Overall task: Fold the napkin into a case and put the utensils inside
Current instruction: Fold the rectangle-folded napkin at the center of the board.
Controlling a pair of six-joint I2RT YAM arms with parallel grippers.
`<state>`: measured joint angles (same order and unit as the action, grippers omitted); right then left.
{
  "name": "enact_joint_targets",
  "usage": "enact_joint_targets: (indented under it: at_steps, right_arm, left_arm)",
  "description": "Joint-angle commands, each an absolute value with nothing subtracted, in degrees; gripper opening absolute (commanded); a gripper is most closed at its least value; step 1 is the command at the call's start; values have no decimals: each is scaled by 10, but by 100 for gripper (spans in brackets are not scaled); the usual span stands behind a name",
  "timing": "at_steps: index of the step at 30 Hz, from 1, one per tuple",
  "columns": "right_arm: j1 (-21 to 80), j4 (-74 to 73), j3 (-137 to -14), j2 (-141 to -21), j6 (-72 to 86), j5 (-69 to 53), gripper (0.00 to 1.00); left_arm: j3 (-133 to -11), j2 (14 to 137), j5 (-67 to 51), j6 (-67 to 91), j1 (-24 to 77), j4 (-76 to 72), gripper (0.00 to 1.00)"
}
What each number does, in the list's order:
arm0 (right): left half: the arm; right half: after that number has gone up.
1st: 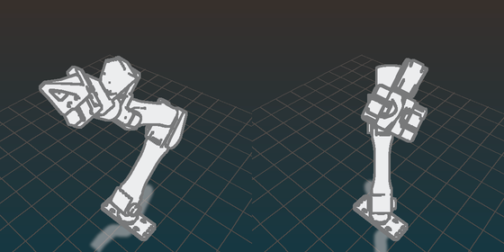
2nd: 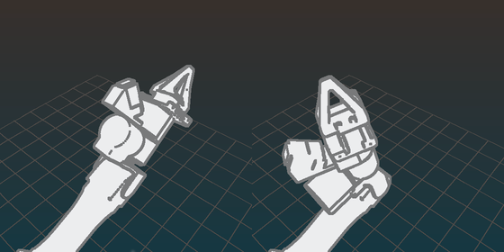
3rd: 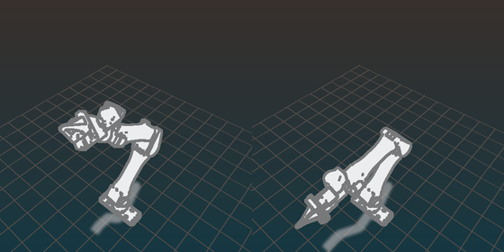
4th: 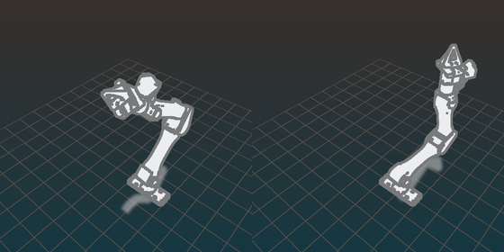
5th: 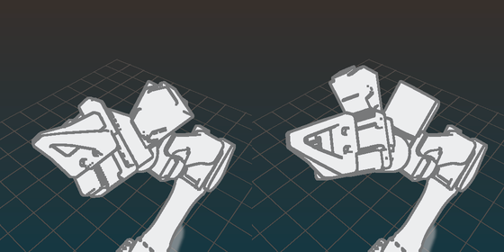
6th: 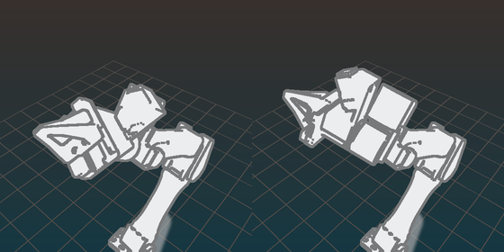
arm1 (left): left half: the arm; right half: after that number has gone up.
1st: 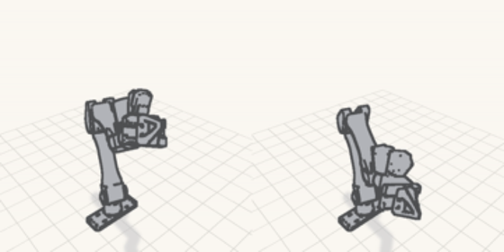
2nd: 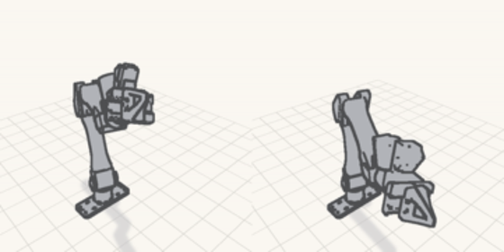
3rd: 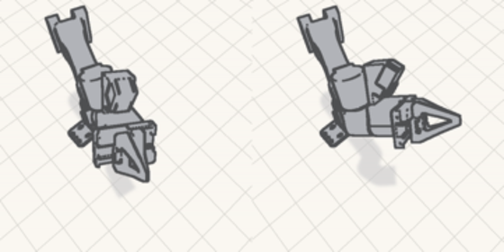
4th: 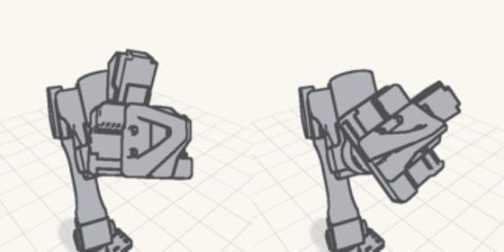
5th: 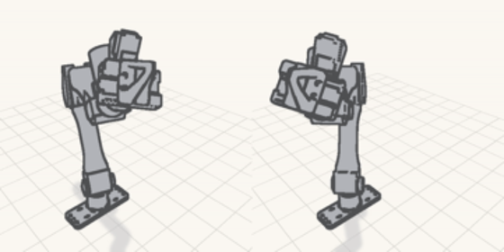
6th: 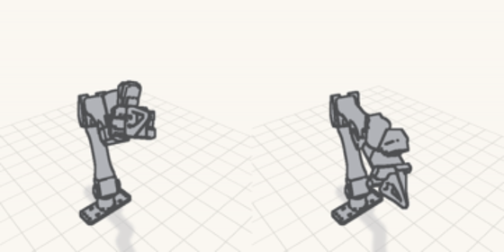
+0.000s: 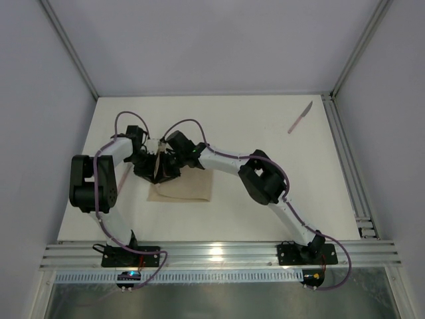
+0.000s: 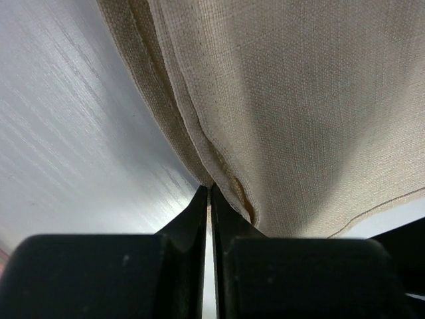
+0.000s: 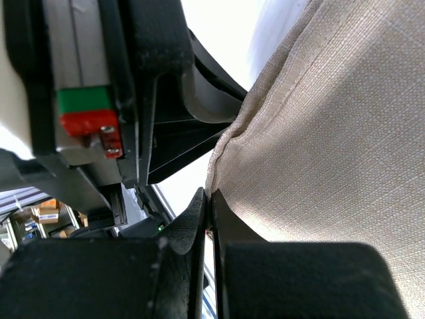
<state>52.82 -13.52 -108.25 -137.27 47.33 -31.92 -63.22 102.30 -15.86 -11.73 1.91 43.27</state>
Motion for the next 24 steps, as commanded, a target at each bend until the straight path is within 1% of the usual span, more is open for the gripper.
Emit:
enact_joint_targets:
  at_steps: [1, 8, 10, 13, 14, 15, 16, 18, 22, 24]
  right_arm:
    - [546, -130, -1112, -1376, 477, -356, 4]
    - [552, -145, -1100, -1371, 471, -357, 4]
    - [552, -148, -1101, -1375, 474, -356, 4]
    - [548, -149, -1104, -1369, 472, -348, 25]
    - [548, -152, -1106, -1363, 465, -342, 39]
    - [548, -154, -1107, -1355, 455, -336, 44]
    - [548, -158, -1112, -1338, 427, -331, 47]
    - [548, -193, -1131, -1319, 393, -312, 51]
    - [528, -241, -1116, -1253, 321, -301, 54]
    - [495, -253, -1074, -1201, 294, -299, 54]
  left_arm:
    - [-635, 1041, -157, -136, 21, 409, 2]
    - [-636, 1039, -155, -135, 17, 407, 2]
    - [-637, 1036, -153, -135, 15, 409, 3]
    - [-637, 1025, -152, -137, 12, 411, 6]
    - [-637, 1018, -152, -139, 11, 412, 7]
    - [-637, 1013, -151, -141, 11, 414, 8]
    - [-637, 1011, -149, -142, 11, 416, 10]
    - [-638, 1002, -142, -145, 11, 419, 11]
    - [-641, 991, -134, -149, 8, 429, 15]
    - [-642, 984, -131, -151, 6, 438, 16]
